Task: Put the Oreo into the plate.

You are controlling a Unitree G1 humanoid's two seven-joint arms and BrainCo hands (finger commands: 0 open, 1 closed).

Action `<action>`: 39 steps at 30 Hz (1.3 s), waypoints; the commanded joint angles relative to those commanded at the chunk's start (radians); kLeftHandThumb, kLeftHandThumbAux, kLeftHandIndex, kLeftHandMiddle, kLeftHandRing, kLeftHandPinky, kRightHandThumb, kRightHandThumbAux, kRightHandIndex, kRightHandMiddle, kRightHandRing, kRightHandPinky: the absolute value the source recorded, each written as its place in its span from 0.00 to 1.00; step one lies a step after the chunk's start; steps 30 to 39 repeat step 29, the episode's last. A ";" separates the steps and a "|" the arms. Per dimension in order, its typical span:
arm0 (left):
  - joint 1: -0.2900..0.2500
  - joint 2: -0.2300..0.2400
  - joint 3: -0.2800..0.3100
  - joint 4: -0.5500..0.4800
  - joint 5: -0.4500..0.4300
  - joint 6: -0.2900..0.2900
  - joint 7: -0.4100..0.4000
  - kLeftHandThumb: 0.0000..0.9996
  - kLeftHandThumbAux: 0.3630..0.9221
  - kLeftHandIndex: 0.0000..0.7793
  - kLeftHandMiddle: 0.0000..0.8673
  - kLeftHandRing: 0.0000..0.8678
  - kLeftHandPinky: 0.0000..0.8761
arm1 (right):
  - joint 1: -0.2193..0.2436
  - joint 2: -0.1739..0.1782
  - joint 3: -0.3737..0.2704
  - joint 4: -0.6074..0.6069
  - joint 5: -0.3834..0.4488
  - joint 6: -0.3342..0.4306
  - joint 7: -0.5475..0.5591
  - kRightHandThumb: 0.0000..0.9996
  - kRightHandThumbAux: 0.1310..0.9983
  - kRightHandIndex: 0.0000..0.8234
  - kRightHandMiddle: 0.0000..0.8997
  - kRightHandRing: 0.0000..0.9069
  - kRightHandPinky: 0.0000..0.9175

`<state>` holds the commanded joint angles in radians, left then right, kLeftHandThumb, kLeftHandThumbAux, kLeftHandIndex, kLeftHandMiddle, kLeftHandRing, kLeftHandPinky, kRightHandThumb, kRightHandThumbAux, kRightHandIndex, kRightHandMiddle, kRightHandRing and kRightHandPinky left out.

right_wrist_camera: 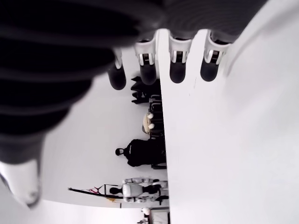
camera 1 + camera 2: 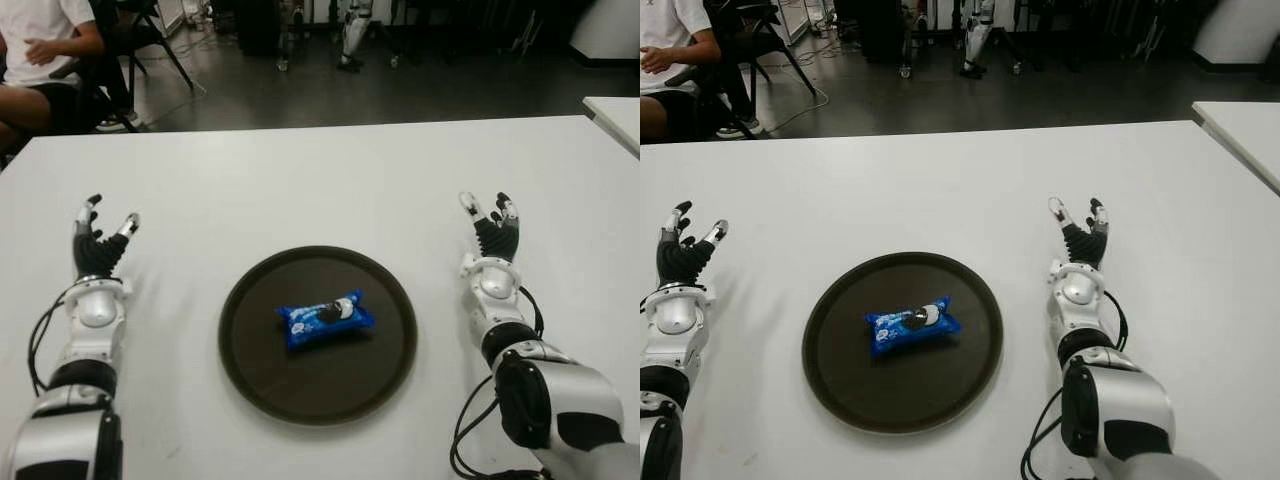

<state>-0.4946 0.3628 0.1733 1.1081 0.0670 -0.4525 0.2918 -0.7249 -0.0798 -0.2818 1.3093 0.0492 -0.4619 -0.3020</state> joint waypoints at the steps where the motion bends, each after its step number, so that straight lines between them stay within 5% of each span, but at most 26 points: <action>1: -0.001 -0.001 0.001 0.003 -0.001 0.002 0.002 0.00 0.49 0.00 0.00 0.00 0.00 | 0.000 -0.002 0.001 0.000 -0.002 0.002 0.003 0.00 0.54 0.00 0.00 0.00 0.00; 39: -0.003 -0.005 0.004 -0.016 -0.005 0.014 0.021 0.00 0.46 0.00 0.00 0.00 0.00 | 0.006 -0.010 0.015 0.000 -0.022 -0.012 0.011 0.01 0.54 0.00 0.00 0.00 0.00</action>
